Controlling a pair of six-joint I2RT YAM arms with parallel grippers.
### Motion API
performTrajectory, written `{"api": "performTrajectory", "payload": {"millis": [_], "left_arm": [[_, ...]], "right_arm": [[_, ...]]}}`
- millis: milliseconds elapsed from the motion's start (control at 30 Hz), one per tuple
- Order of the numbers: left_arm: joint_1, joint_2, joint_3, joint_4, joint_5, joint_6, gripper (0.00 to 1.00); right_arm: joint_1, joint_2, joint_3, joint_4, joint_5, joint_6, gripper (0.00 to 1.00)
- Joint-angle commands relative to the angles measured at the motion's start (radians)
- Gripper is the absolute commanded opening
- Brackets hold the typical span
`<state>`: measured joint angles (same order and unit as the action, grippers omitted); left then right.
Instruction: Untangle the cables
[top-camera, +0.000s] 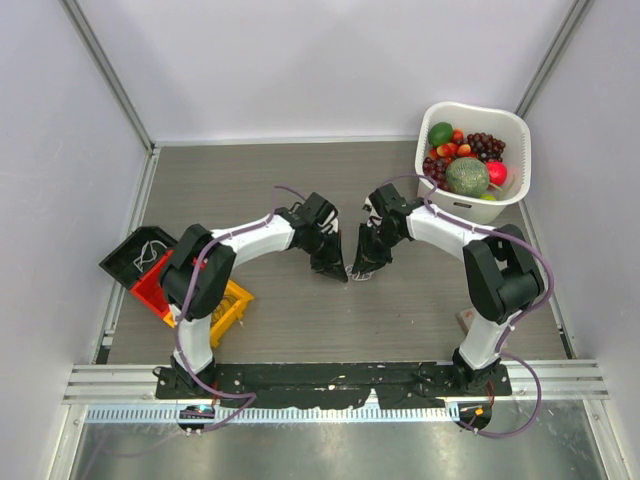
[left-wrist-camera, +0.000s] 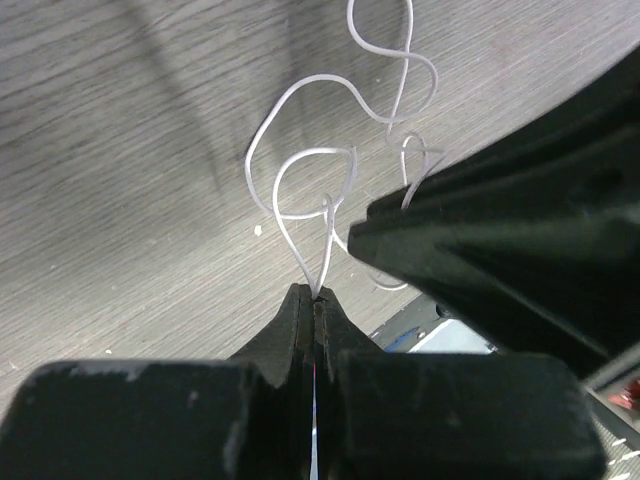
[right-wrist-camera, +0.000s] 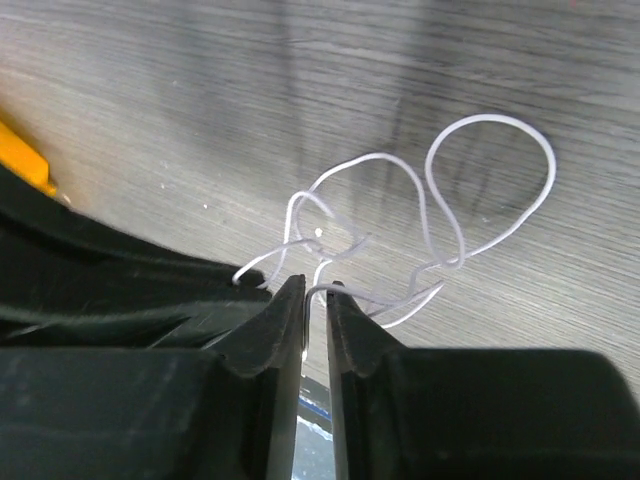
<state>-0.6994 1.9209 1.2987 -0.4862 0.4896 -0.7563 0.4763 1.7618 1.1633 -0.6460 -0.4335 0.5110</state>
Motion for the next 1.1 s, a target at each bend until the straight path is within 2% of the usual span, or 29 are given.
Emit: {"api": "performTrajectory", "payload": {"millis": [0, 100, 167, 333, 433, 633, 767, 833, 1033, 1067], "left_arm": [[-0.005, -0.098, -0.007, 0.005, -0.025, -0.002, 0.00], [-0.005, -0.157, 0.014, -0.058, -0.104, 0.044, 0.00], [-0.005, -0.203, 0.039, -0.113, -0.192, 0.084, 0.00], [-0.002, -0.328, 0.102, -0.216, -0.510, 0.147, 0.00], [0.000, -0.382, 0.146, -0.258, -0.618, 0.178, 0.00], [0.003, -0.428, 0.226, -0.299, -0.738, 0.229, 0.00], [0.008, -0.468, 0.234, -0.301, -0.810, 0.238, 0.00], [0.009, -0.490, 0.228, -0.292, -0.824, 0.239, 0.00], [0.012, -0.551, 0.214, -0.276, -0.839, 0.209, 0.00], [0.012, -0.563, 0.209, -0.272, -0.839, 0.201, 0.00]], "right_arm": [[0.005, 0.001, 0.027, 0.013, 0.068, 0.006, 0.13], [0.005, -0.022, 0.039, -0.030, 0.139, -0.031, 0.01], [0.004, -0.059, 0.062, -0.059, 0.205, -0.061, 0.01], [-0.005, -0.154, 0.125, -0.130, 0.347, -0.120, 0.01], [-0.007, -0.197, 0.171, -0.184, 0.398, -0.147, 0.01], [-0.010, -0.269, 0.226, -0.231, 0.525, -0.161, 0.01], [-0.024, -0.294, 0.274, -0.280, 0.689, -0.154, 0.01], [-0.051, -0.312, 0.292, -0.293, 0.705, -0.141, 0.01], [-0.123, -0.341, 0.308, -0.308, 0.730, -0.089, 0.14], [-0.128, -0.338, 0.303, -0.317, 0.730, -0.088, 0.21]]}}
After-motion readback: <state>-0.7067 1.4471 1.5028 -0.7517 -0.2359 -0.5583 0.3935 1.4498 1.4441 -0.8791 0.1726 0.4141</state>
